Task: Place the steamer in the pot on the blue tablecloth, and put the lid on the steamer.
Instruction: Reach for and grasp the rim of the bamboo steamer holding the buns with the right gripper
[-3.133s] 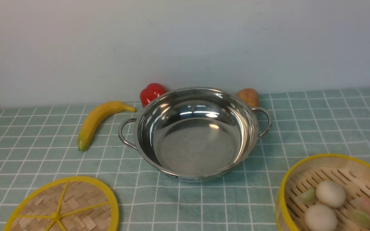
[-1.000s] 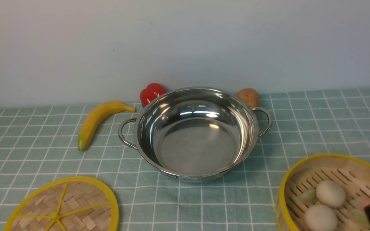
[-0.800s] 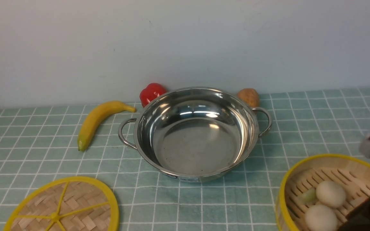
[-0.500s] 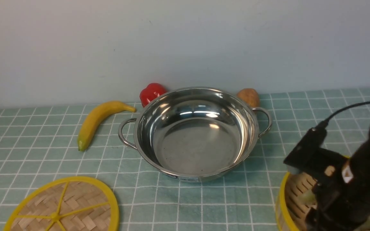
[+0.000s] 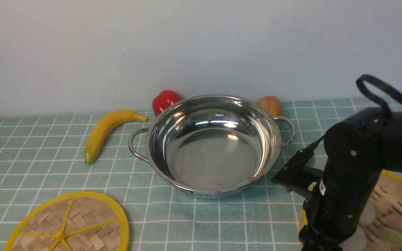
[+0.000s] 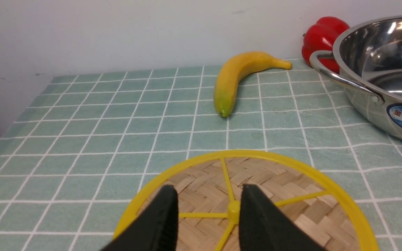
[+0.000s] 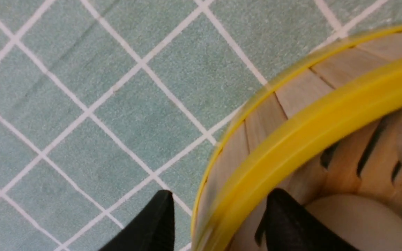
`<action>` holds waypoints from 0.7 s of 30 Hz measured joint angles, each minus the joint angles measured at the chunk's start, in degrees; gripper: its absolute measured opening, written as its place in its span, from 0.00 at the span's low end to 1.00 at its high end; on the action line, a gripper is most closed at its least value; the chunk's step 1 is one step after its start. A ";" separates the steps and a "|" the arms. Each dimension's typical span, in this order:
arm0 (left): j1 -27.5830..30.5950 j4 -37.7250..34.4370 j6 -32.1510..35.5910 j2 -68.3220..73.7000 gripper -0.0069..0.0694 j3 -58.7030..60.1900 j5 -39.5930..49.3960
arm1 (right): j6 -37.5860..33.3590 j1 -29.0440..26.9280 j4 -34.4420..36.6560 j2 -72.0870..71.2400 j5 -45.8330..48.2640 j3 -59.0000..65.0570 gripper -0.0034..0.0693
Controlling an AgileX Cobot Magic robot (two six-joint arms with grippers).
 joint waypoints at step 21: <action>0.00 0.00 0.00 0.00 0.41 0.00 0.00 | 5.09 0.00 -4.60 1.32 6.68 -2.02 0.13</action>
